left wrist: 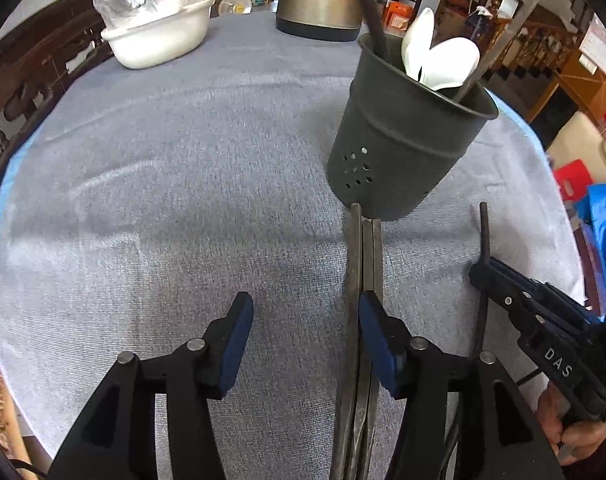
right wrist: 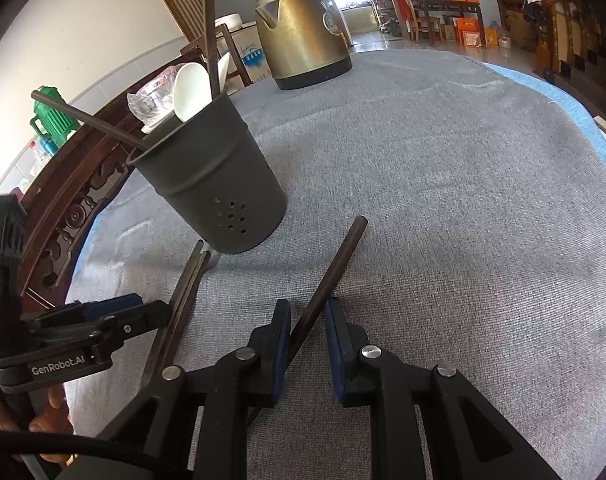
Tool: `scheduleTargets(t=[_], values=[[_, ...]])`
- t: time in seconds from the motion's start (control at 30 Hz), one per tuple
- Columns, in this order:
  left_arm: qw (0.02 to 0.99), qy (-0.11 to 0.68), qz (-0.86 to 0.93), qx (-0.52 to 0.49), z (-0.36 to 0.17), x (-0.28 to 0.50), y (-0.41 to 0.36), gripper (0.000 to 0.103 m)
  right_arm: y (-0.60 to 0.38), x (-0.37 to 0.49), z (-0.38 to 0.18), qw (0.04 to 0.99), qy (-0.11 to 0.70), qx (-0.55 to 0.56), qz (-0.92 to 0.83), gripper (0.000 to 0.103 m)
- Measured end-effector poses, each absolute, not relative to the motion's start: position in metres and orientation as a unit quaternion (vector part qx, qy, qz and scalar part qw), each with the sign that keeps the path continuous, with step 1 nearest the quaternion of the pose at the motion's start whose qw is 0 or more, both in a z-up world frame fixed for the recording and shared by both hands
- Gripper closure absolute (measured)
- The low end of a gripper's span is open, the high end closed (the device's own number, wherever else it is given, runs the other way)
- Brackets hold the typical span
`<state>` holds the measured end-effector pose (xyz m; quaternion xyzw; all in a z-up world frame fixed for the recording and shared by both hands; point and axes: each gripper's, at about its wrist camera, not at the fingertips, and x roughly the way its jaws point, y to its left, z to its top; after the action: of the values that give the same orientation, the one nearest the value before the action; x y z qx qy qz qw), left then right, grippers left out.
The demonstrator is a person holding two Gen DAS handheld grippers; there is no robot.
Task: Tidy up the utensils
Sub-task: 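Hold the chopstick in the right tool while the left moves over remaining chopsticks, then grasp a dark chopstick with the left tool while the right holds its chopstick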
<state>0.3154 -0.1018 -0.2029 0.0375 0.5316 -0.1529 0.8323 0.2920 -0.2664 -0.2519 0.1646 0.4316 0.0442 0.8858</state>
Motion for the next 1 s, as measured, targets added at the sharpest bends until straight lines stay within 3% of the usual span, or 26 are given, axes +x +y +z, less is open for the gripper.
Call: scheduleTargets(t=[0.3, 0.7, 0.87, 0.93, 1.0], values=[[0.832, 0.531, -0.15, 0.06, -0.204, 0.315, -0.125, 0.045, -0.262, 0.292, -0.251, 0.887, 0.435, 0.155, 0.031, 0.082], [0.826, 0.536, -0.173, 0.01, -0.212, 0.317, -0.092, 0.048, -0.263, 0.294, -0.25, 0.886, 0.44, 0.143, 0.019, 0.082], [0.824, 0.537, -0.18, -0.017, -0.214, 0.314, -0.067, 0.066, -0.262, 0.294, -0.25, 0.887, 0.441, 0.139, 0.016, 0.082], [0.813, 0.546, -0.197, -0.052, -0.216, 0.315, -0.056, 0.084, -0.261, 0.295, -0.25, 0.887, 0.441, 0.137, 0.016, 0.082], [0.805, 0.554, -0.202, -0.073, -0.218, 0.314, -0.048, 0.087, -0.261, 0.294, -0.25, 0.887, 0.44, 0.138, 0.015, 0.082]])
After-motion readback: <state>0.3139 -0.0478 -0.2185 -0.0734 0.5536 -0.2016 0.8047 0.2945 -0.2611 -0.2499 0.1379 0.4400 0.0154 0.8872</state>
